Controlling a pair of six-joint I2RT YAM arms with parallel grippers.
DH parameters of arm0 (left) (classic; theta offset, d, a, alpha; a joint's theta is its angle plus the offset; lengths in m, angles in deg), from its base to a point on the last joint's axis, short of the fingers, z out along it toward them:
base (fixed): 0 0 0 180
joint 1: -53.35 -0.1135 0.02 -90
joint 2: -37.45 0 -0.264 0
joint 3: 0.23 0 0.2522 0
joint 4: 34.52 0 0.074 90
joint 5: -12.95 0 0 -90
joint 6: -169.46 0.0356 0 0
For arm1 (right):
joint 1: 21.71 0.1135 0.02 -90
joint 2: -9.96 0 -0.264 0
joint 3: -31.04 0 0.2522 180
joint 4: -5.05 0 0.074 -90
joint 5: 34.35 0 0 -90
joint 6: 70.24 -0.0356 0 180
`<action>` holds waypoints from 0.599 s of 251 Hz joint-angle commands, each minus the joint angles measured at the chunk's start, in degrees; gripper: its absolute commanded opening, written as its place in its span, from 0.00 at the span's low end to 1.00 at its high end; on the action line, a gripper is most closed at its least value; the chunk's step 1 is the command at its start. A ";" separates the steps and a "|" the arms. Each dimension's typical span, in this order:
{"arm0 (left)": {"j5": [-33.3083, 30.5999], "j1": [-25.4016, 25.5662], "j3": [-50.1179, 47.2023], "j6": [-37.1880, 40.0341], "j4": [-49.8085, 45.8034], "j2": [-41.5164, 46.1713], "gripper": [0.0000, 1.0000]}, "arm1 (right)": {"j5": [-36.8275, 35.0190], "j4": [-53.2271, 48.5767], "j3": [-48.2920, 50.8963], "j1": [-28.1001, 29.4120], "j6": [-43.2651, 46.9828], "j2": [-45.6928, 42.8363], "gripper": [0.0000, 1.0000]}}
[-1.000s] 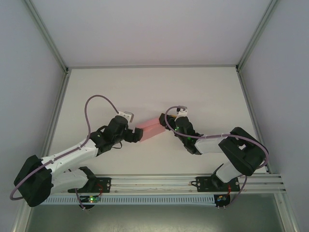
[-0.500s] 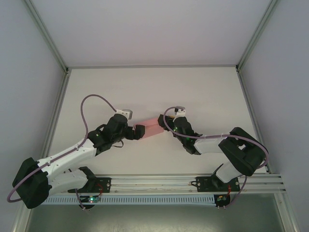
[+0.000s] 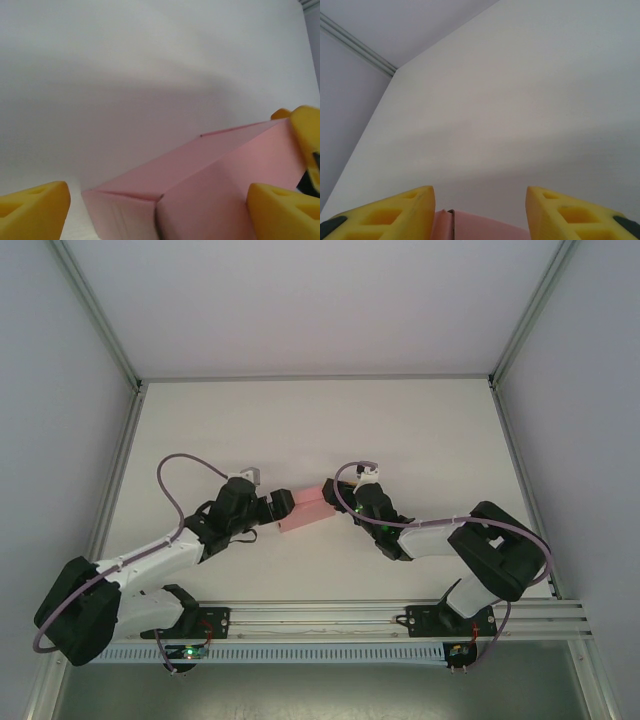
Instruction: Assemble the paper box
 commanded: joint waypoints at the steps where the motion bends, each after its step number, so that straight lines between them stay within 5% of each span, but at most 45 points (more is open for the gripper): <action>1: 0.84 -0.77 -3.16 -2.24 8.57 0.00 0.85 | 1.10 -16.02 3.02 0.85 1.22 4.09 0.50; 62: -1.55 -0.95 -6.86 -2.26 10.62 -0.11 0.70 | 0.27 -16.80 3.49 0.70 1.76 2.96 0.49; 127: -1.18 -1.40 -11.15 -3.08 16.79 -1.79 0.44 | 3.03 -12.33 4.76 0.09 3.91 4.31 0.46; 150: -1.09 -1.45 -11.91 -2.82 19.45 -3.80 0.27 | 6.36 -6.88 6.01 -0.70 5.80 5.92 0.43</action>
